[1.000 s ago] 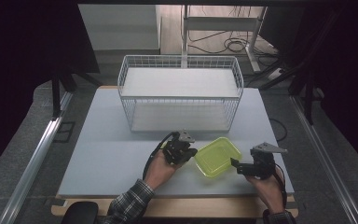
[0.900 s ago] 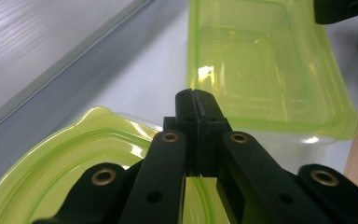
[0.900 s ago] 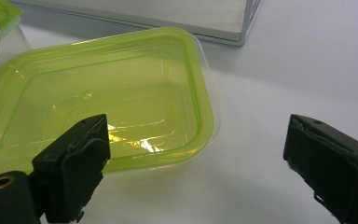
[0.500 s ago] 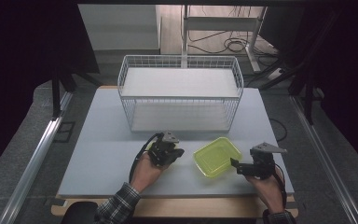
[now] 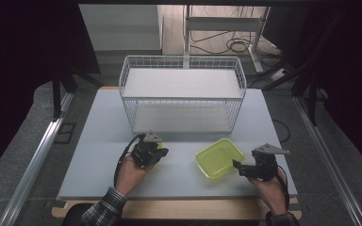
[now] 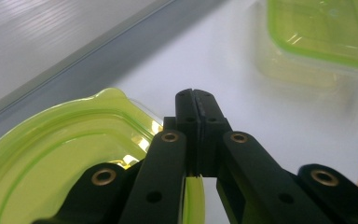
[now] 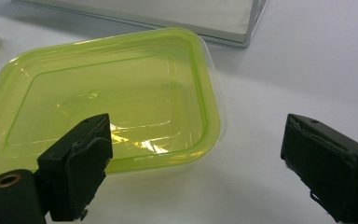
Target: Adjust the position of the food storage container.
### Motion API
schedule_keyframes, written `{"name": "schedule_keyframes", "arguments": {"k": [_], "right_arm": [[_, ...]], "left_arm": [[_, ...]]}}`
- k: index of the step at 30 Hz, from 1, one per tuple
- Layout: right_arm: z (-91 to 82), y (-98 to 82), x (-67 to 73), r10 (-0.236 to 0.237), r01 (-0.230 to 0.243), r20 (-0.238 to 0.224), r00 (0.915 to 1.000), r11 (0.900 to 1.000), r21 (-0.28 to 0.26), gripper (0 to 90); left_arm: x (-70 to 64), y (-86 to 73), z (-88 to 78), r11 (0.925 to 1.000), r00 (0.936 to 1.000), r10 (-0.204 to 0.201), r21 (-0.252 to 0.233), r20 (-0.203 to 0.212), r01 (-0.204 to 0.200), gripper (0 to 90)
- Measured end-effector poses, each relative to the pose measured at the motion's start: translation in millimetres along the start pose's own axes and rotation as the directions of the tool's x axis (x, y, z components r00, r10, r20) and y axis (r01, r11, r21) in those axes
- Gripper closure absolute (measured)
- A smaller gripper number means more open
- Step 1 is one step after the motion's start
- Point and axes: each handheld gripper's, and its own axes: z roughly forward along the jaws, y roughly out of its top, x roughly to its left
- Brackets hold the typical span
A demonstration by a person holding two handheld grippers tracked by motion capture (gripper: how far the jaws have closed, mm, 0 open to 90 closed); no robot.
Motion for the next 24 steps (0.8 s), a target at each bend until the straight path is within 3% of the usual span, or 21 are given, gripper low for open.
{"name": "schedule_keyframes", "arguments": {"k": [9,19,24], "right_arm": [[0.0,0.4,0.9,-0.003,0.003,-0.003,1.0,1.0,0.006,10.3],[-0.6,1.4,2.2,0.004,-0.004,-0.016,0.9999,1.0,0.015,15.6],[-3.8,4.3,1.1,0.013,-0.013,-0.011,0.9999,1.0,0.004,22.6]], "left_arm": [[21.8,-16.2,-17.6,0.9988,0.9975,-0.048,-0.009,-0.051,0.048,89.9],[47.4,-29.1,-32.5,0.9944,0.9879,-0.105,-0.027,-0.114,0.102,89.8],[38.5,-28.5,-37.4,0.9946,0.9891,-0.093,-0.057,-0.114,0.087,89.5]]}}
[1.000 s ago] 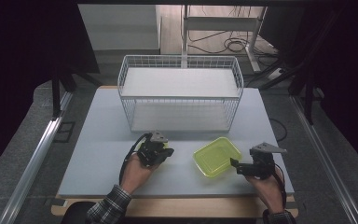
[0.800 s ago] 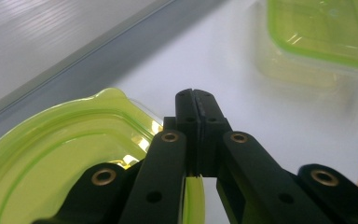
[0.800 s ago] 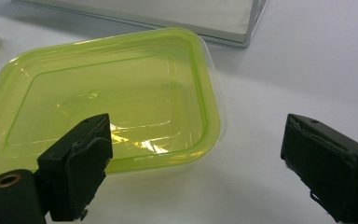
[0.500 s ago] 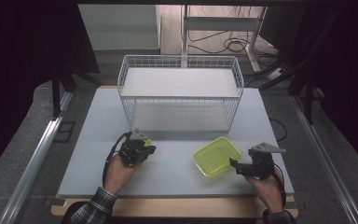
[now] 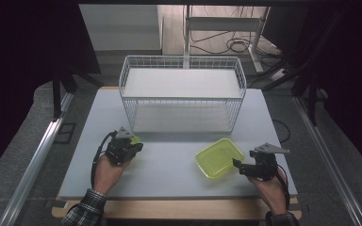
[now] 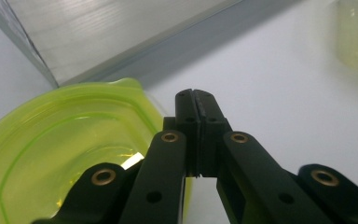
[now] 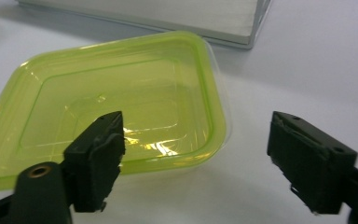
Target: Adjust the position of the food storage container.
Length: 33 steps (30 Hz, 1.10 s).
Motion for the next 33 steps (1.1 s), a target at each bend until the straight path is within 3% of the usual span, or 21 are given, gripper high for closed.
{"name": "schedule_keyframes", "arguments": {"k": [2,5,10,15,18,22,27,33], "right_arm": [[-2.5,2.2,-1.9,0.009,-0.009,-0.005,1.0,1.0,-0.004,27.9],[-6.5,7.0,-5.7,0.006,-0.006,-0.006,1.0,1.0,-0.001,44.1],[-7.5,15.3,-14.6,-0.031,0.031,-0.01,0.9995,0.999,0.027,69.1],[1.1,21.2,-22.5,-0.077,0.076,0.007,0.997,0.995,0.068,85.4],[8.3,21.2,-29.8,-0.083,0.08,0.023,0.9963,0.992,0.101,88.6],[13.4,16.8,-32.5,-0.06,0.063,-0.032,0.9977,0.99,0.126,88.9],[11.5,15.2,-21.2,-0.072,0.081,-0.07,0.995,0.988,0.13,88.9],[16.0,11.7,2.9,-0.113,0.134,-0.139,0.9839,0.979,0.155,88.8]], "left_arm": [[-8.5,-0.2,-1.4,0.9997,0.9998,0.018,-0.013,0.012,-0.018,88.9],[-21.2,-2.5,-0.4,0.9987,0.9981,0.042,-0.029,0.046,-0.041,88.7],[-40.4,-8.5,7.7,0.9974,0.9925,0.065,-0.038,0.104,-0.061,89.3],[-53.6,-12.2,17.5,0.9964,0.9872,0.082,-0.031,0.137,-0.079,89.5],[-61.1,-15.8,22.9,0.9961,0.9825,0.088,-0.023,0.164,-0.086,89.5],[-68.9,-18.7,29.1,0.9947,0.9781,0.102,-0.008,0.181,-0.102,89.4],[-71.7,-20.9,32.2,0.9928,0.9766,0.117,0.005,0.181,-0.12,89.3],[-67.7,-24.3,31.3,0.9939,0.9781,0.105,0.014,0.18,-0.109,89.2]]}}
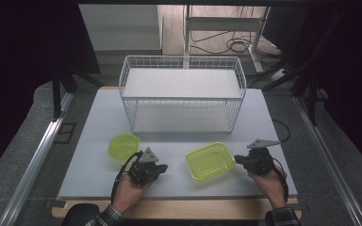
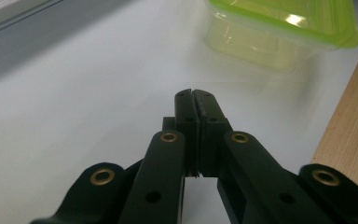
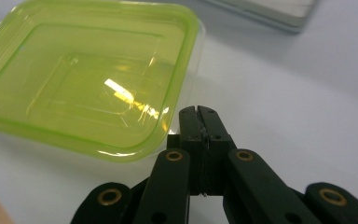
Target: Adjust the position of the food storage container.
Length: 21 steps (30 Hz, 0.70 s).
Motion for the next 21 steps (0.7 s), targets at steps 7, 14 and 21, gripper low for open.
{"name": "schedule_keyframes", "arguments": {"k": [7,14,21], "right_arm": [[6.7,0.9,19.9,-0.025,0.026,-0.06,0.9979,1.0,0.013,88.5],[15.6,2.9,35.2,-0.051,0.054,-0.1,0.9936,0.998,0.02,88.2],[16.4,5.8,42.5,-0.086,0.087,-0.074,0.9935,0.996,0.016,84.2]], "left_arm": [[3.2,-3.6,-3.4,0.9999,0.9999,0.0,0.012,-0.012,0.0,89.0],[6.7,-9.3,-10.5,0.9999,0.9998,-0.013,0.009,-0.012,0.013,87.7],[8.4,-15.2,-19.3,0.9999,0.9996,-0.003,-0.012,-0.026,0.003,81.3]]}}
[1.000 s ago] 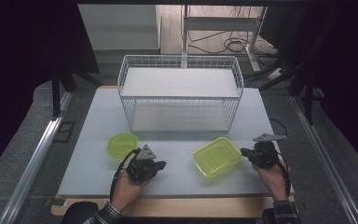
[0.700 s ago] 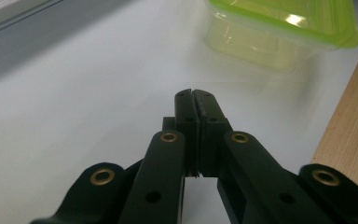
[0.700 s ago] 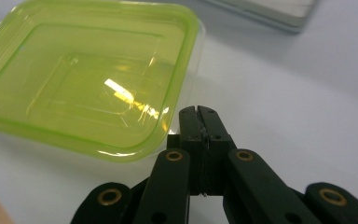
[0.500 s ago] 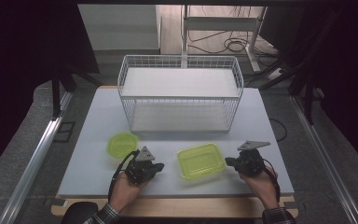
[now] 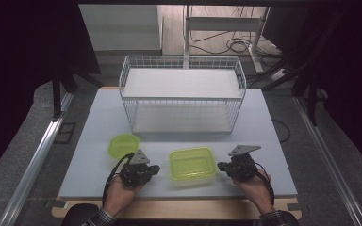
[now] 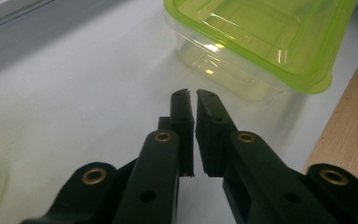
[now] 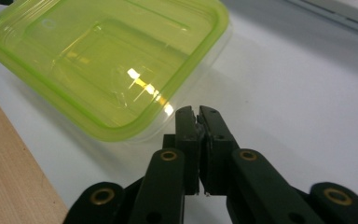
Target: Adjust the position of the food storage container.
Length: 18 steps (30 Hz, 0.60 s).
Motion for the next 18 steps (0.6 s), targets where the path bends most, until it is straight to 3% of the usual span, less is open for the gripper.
{"name": "schedule_keyframes", "arguments": {"k": [5,13,18], "right_arm": [[-11.5,-5.3,-5.4,0.019,-0.018,0.024,0.9995,0.999,-0.041,71.8],[-12.4,-9.3,-7.6,0.014,-0.009,0.053,0.9985,0.996,-0.093,29.9],[-9.7,-13.8,-8.9,0.016,-0.01,0.063,0.9979,0.996,-0.087,16.7]], "left_arm": [[-2.9,-4.5,-6.9,0.9986,0.9988,0.039,-0.034,-0.029,-0.04,56.8],[-11.3,-11.0,-6.2,0.9972,0.9946,0.07,-0.023,-0.077,-0.072,16.2],[-15.9,-13.4,-8.1,0.9952,0.993,0.09,-0.031,-0.077,-0.093,7.2]]}}
